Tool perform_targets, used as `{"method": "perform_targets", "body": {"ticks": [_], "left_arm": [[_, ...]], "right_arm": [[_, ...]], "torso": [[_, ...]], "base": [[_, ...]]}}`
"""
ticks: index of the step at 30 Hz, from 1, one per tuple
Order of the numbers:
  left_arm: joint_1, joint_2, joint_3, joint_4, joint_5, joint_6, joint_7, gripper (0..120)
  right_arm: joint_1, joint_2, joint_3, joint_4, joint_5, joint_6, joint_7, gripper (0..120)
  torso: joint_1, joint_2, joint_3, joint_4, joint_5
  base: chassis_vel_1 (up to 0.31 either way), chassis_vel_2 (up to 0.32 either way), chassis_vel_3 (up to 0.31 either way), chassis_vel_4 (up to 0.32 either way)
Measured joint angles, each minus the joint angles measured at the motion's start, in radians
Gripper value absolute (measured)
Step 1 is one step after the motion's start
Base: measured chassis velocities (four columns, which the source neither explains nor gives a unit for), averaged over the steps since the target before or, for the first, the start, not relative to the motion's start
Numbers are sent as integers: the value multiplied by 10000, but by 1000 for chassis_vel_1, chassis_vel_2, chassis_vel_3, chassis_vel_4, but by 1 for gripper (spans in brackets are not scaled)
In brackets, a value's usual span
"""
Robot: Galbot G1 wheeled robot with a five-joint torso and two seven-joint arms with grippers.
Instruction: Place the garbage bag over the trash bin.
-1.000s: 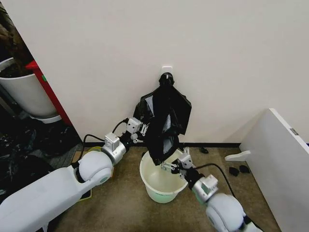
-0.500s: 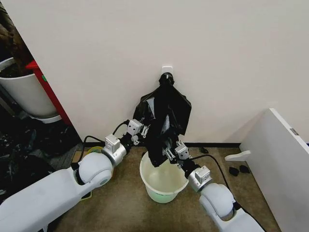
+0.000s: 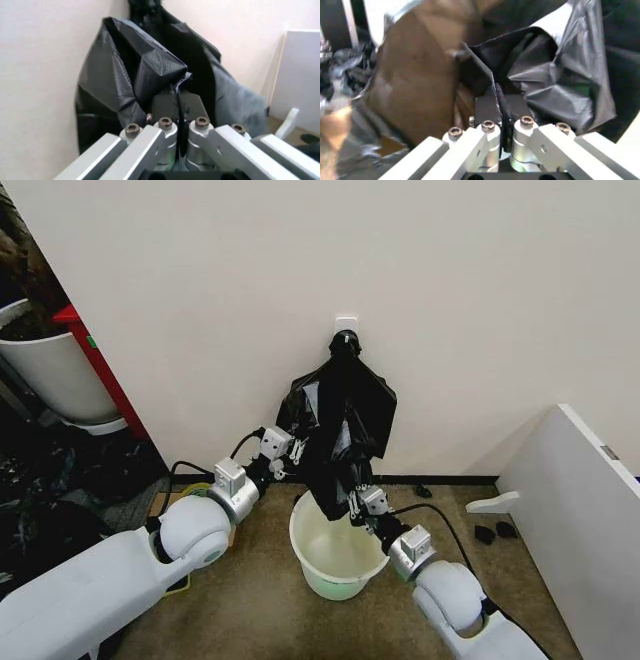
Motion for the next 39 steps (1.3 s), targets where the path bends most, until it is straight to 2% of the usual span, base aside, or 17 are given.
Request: {"method": "perform_targets", "body": {"ticks": [4, 5, 7, 9, 12, 13, 16, 21, 24, 29, 32, 39], "left_arm": [[774, 94, -1026, -326, -61, -8, -4, 0], [774, 94, -1026, -326, -61, -8, -4, 0], [1541, 308, -1843, -826, -138, -12, -3, 0], [1795, 403, -2092, -1047, -167, -15, -4, 0], [2510, 720, -2843, -2109, -320, -12, -36, 0], [2510, 720, -2843, -2109, -320, -12, -36, 0], [2747, 887, -3135, -2909, -507, 76, -136, 0], [2851, 1065, -3170, -3306, -735, 153, -244, 0], [3444, 1074, -3322, -3542, -751, 183, -358, 0], [4498, 999, -3468, -3658, -716, 215, -418, 0], [5399, 1021, -3499, -3647, -273, 146, -340, 0], [5419, 784, -3288, -3281, -87, 85, -350, 0]], "right_arm": [[-548, 62, 422, 883, 1303, -29, 342, 0], [-548, 62, 422, 883, 1303, -29, 342, 0], [-999, 61, 638, 1755, 2338, -135, 715, 0], [-1152, 54, 710, 2074, 2660, -201, 802, 0], [-1933, 15, 935, 3507, 3614, -446, 1046, 0], [-1933, 15, 935, 3507, 3614, -446, 1046, 0], [-2611, 67, 1008, 4353, 3864, -575, 1113, 0], [-3438, 220, 1022, 4815, 3998, -596, 1176, 0], [-4011, 341, 936, 4877, 3961, -581, 1228, 0], [-4565, 409, 830, 4915, 3831, -353, 1249, 0], [-4982, 437, 782, 4781, 3771, -70, 1300, 0], [-5222, 469, 753, 4374, 3845, 260, 1301, 0]], "torso": [[0, 0, 0, 1, -1], [0, 0, 0, 1, -1], [-1, 0, 0, -1, -1], [-1, 0, -1, 3, 1], [-3, 0, -2, 2, 0], [-3, 0, -2, 2, 0], [-3, 1, -2, 1, 0], [-3, 1, -2, -4, 0], [-3, 0, -2, 2, 1], [-2, -1, -1, 0, 0], [-3, 0, -1, 3, 0], [-1, 0, 0, 1, 0]], "base": [[0, 0, 0, 0], [0, 0, 0, 0], [0, 0, 0, 0], [0, 0, 0, 0], [0, 0, 0, 0], [0, 0, 0, 0], [0, 0, 0, 0], [0, 0, 0, 0], [0, 0, 0, 0], [0, 0, 0, 0], [0, 0, 0, 0], [0, 0, 0, 0]]}}
